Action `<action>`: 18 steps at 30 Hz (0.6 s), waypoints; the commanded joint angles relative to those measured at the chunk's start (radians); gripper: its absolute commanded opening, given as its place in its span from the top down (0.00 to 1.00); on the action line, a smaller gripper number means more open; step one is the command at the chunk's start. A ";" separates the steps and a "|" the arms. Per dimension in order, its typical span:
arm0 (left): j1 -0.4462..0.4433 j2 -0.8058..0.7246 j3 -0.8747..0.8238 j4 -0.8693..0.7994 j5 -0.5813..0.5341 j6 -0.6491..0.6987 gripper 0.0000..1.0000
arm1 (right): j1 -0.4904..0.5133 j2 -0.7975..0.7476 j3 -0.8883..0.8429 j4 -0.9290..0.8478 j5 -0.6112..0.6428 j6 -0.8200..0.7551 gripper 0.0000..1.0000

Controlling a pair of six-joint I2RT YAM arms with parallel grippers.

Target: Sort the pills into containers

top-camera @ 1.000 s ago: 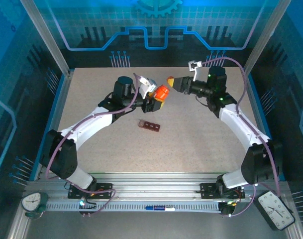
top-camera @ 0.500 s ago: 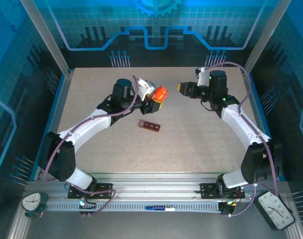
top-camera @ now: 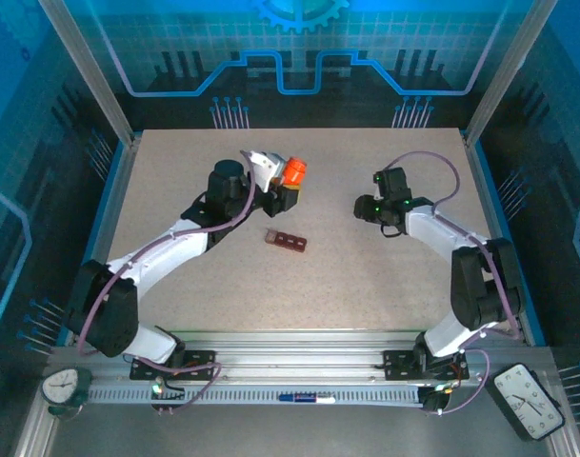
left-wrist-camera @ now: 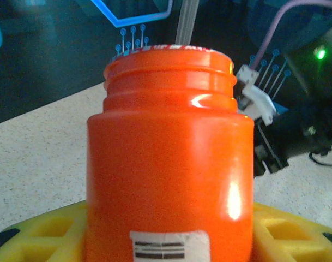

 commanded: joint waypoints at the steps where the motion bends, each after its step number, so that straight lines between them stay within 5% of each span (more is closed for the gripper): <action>1: 0.007 -0.050 -0.010 0.039 -0.046 -0.033 1.00 | 0.037 0.039 -0.003 -0.025 0.137 0.064 0.58; 18: 0.007 -0.081 0.011 -0.087 -0.075 -0.013 1.00 | 0.144 0.220 0.062 -0.107 0.194 0.198 0.48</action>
